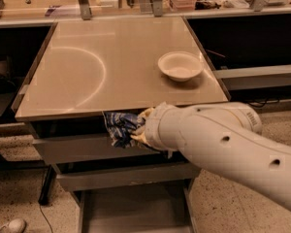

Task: Pick blue chip bag from bottom drawer and place on counter

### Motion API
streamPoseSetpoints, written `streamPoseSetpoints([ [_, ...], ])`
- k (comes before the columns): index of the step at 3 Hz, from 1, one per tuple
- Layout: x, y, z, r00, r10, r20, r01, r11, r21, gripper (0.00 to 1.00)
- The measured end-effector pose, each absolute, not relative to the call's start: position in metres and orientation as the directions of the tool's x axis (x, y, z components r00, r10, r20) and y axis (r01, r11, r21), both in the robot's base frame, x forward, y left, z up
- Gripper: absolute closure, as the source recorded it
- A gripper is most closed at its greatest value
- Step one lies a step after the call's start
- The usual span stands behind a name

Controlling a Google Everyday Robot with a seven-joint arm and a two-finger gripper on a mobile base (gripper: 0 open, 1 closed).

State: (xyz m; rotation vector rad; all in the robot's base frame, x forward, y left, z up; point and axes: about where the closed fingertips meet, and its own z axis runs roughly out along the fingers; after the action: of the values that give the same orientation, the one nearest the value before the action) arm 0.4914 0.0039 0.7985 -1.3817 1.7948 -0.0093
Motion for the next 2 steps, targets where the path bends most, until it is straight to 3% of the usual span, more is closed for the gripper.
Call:
streamPoseSetpoints([
  [1, 0.5151, 0.0417, 0.8548, 0.096, -0.799, -0.593, -0.772, 0.317, -0.551, 1.00],
  [2, 0.5154, 0.0417, 0.8543, 0.095, -0.799, -0.594, -0.772, 0.317, -0.550, 1.00],
])
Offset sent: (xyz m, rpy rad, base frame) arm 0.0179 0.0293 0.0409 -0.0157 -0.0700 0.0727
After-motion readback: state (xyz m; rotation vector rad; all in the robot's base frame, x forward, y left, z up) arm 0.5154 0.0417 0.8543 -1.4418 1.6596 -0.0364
